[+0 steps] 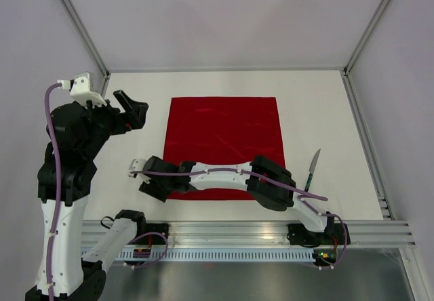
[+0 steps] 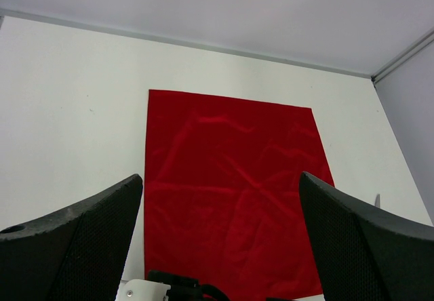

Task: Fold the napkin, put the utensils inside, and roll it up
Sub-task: Fold the napkin

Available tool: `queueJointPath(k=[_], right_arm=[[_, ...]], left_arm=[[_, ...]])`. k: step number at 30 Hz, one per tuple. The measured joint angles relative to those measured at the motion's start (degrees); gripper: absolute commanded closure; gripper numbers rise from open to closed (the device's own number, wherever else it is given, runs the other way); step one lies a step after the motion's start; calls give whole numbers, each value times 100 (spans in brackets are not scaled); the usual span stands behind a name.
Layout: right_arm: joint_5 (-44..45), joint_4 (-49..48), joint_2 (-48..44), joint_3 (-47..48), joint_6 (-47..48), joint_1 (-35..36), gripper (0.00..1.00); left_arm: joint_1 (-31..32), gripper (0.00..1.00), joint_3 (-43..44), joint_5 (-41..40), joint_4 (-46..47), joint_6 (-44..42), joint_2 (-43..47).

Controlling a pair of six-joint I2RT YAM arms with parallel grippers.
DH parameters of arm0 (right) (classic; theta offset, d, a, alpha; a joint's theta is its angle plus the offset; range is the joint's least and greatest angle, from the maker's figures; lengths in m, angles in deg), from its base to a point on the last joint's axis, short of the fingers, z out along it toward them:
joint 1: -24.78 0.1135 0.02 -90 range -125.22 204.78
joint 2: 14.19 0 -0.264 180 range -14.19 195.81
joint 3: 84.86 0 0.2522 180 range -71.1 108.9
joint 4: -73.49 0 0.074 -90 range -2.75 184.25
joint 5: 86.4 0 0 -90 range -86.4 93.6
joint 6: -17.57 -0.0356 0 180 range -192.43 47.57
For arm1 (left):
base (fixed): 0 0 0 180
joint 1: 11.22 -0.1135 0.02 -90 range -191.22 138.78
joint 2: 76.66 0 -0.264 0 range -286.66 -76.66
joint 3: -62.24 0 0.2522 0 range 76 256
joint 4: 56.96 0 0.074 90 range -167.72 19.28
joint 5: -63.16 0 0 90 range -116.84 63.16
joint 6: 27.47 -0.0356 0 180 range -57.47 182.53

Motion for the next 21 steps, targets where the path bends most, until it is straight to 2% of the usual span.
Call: queueJointPath(k=[10, 16, 21], right_arm=[[140, 173, 317, 103, -96, 22, 40], [157, 201, 326, 107, -144, 22, 47], [164, 203, 326, 107, -142, 22, 62]], left_arm=[[0, 0, 0, 0, 0, 0, 0], [0, 0, 0, 0, 0, 0, -2], [0, 0, -7, 0, 2, 0, -2]])
